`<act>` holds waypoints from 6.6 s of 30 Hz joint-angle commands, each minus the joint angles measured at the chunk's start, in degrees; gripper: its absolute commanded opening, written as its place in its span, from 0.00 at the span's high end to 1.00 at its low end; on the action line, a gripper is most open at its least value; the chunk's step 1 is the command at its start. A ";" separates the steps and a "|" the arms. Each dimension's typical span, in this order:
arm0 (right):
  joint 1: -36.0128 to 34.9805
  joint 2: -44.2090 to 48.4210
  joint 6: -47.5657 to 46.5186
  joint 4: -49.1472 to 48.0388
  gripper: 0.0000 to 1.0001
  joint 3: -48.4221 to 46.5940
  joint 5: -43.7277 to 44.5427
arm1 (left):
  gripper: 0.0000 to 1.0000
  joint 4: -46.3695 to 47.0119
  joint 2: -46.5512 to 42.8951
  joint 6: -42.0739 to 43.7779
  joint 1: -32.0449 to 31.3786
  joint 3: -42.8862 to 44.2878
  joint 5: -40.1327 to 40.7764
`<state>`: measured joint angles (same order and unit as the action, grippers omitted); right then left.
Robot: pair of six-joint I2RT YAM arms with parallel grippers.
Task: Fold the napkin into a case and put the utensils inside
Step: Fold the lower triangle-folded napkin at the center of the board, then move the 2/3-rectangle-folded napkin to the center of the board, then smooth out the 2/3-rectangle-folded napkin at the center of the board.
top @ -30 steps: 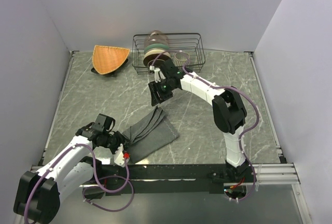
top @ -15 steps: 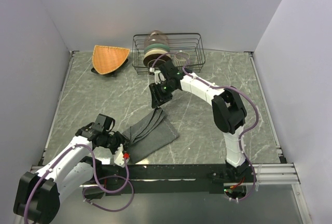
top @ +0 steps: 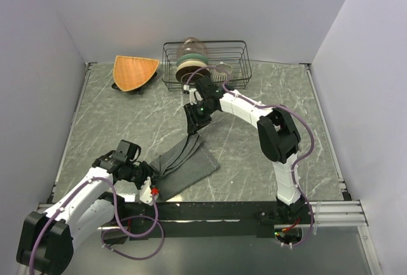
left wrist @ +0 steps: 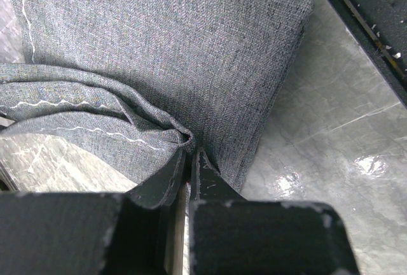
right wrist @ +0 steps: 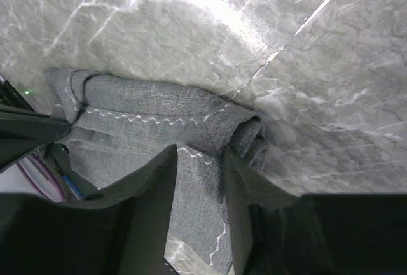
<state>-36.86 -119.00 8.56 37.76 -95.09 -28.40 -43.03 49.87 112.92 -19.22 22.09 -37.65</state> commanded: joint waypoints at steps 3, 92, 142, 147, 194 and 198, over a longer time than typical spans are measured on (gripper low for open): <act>-0.14 -0.97 0.23 0.12 0.76 -0.89 0.72 | 0.99 -2.76 -1.09 15.13 -0.20 -0.20 -4.10; -4.27 3.78 -15.59 6.46 0.39 8.86 0.54 | 0.38 -14.82 20.87 -70.72 19.05 33.73 -14.30; 25.00 14.41 -6.89 4.08 0.35 14.32 -9.56 | 0.56 -24.39 72.92 -72.06 -0.64 63.70 -8.67; 25.17 14.15 -6.53 3.64 0.34 14.67 -9.48 | 0.78 -24.65 73.53 -71.70 -1.26 64.13 -8.58; 19.81 12.03 -3.19 -1.72 0.34 11.59 -10.53 | 0.59 -13.93 61.06 -84.89 7.27 66.07 7.76; 19.81 12.48 -3.63 -1.02 0.34 11.77 -10.44 | 0.79 -13.14 58.68 -84.45 6.39 63.79 8.64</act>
<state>-16.64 -110.02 5.19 37.12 -83.31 -39.00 -57.58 113.97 28.71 -11.97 87.20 -30.30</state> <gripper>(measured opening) 0.664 0.286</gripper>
